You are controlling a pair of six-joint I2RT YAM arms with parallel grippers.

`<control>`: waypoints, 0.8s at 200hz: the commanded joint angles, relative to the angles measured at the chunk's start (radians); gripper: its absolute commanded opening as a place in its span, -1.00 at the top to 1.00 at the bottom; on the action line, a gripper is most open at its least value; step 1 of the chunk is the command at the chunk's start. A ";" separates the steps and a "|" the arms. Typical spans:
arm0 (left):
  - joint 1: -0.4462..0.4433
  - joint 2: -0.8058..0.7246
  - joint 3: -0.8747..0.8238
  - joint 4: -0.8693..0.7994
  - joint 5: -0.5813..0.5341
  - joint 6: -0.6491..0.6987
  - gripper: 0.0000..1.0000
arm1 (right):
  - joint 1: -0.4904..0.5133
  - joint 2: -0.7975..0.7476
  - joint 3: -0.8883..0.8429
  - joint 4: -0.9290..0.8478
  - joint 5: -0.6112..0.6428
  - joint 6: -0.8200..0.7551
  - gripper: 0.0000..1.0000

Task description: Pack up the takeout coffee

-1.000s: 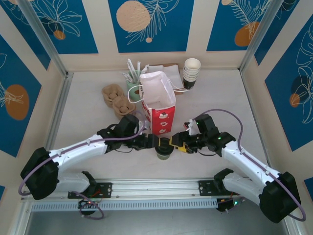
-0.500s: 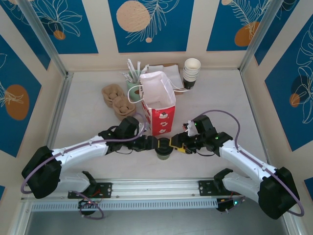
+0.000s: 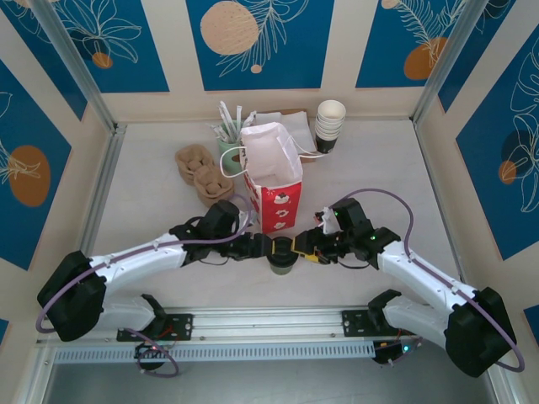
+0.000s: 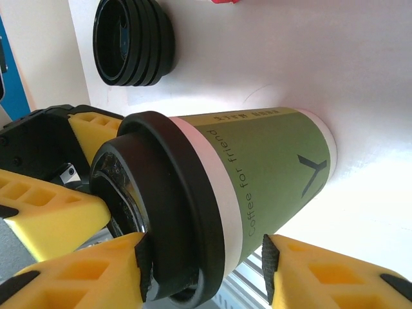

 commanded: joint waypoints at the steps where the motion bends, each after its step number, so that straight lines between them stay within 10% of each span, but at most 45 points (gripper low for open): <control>1: 0.008 0.009 -0.016 -0.022 -0.003 0.020 -0.26 | 0.008 0.007 -0.030 -0.081 0.058 -0.020 0.04; 160: 0.006 0.022 -0.075 -0.012 -0.022 0.019 -0.20 | 0.009 0.023 -0.056 -0.083 0.077 -0.036 0.17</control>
